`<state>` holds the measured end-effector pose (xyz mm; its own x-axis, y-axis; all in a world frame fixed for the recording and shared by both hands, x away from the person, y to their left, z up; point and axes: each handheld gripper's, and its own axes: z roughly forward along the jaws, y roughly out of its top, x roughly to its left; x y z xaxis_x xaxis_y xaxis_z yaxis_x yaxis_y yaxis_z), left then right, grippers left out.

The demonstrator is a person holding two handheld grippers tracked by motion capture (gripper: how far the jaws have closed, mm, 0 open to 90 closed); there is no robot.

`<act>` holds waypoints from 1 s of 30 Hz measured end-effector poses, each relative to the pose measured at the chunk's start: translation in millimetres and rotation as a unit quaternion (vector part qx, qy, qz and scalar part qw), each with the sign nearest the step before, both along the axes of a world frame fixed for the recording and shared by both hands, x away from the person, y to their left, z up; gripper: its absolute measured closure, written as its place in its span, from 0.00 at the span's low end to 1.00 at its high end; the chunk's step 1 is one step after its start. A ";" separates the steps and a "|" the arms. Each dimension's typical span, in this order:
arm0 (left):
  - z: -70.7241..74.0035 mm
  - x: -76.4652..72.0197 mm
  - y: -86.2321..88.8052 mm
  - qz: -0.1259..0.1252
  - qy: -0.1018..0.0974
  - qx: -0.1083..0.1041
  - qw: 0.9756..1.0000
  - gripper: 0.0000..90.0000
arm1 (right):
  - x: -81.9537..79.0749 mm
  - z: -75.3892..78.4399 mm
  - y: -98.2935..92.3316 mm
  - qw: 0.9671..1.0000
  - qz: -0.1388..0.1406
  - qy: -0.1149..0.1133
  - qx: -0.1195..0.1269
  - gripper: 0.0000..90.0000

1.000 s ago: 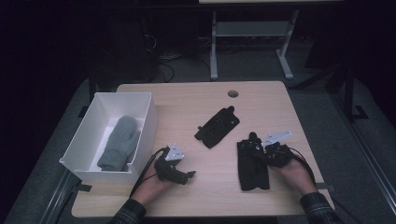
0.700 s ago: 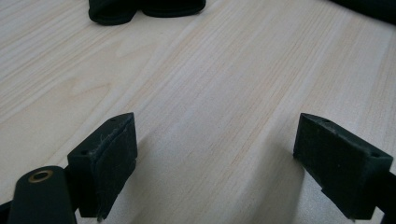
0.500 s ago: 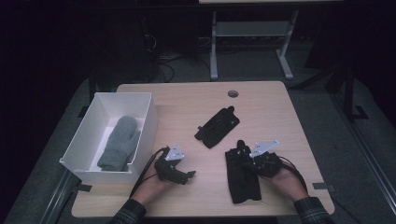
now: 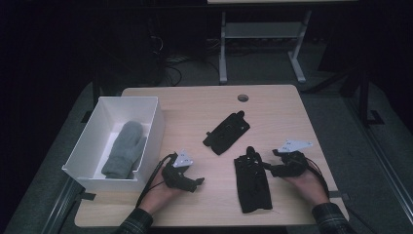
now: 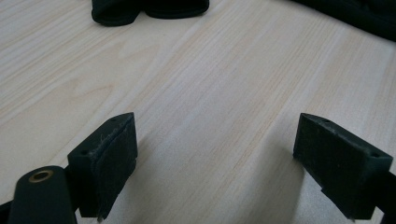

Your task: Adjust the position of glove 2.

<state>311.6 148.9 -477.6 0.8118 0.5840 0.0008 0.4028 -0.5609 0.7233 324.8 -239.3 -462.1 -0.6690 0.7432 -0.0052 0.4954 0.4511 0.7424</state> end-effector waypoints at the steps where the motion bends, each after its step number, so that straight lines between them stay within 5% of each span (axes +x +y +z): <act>1: 0.0 0.1 0.0 -0.001 -0.001 0.000 1.000 0.14 | 2.0 -2.0 -4.7 1.000 -0.011 0.002 0.000 0.34; 5: 2.5 1.5 -2.3 0.000 0.007 0.009 1.000 0.15 | 10.6 -10.8 -21.3 0.999 -0.035 0.022 0.007 0.31; 11: 11.9 10.5 -5.3 0.006 0.029 0.006 1.000 0.31 | 15.5 -17.3 -27.2 0.998 -0.054 0.028 0.006 0.26; 17: 22.4 29.2 -8.3 0.014 0.054 -0.009 0.998 0.60 | 16.8 -20.0 -28.5 0.998 -0.058 0.021 0.008 0.19; 24: 36.3 61.4 -21.9 0.000 0.052 -0.028 0.998 0.99 | 16.9 -20.2 -28.0 0.998 -0.063 0.023 0.011 0.18; 30: 41.8 91.5 -40.0 -0.007 0.031 -0.031 0.999 0.99 | 16.9 -20.3 -28.0 0.998 -0.063 0.023 0.011 0.18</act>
<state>403.1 109.0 -435.8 0.8173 0.5699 -0.0857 0.4407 -0.5223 0.7300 341.7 -267.4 -482.4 -0.5701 0.8205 0.0407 0.5811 0.3677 0.7261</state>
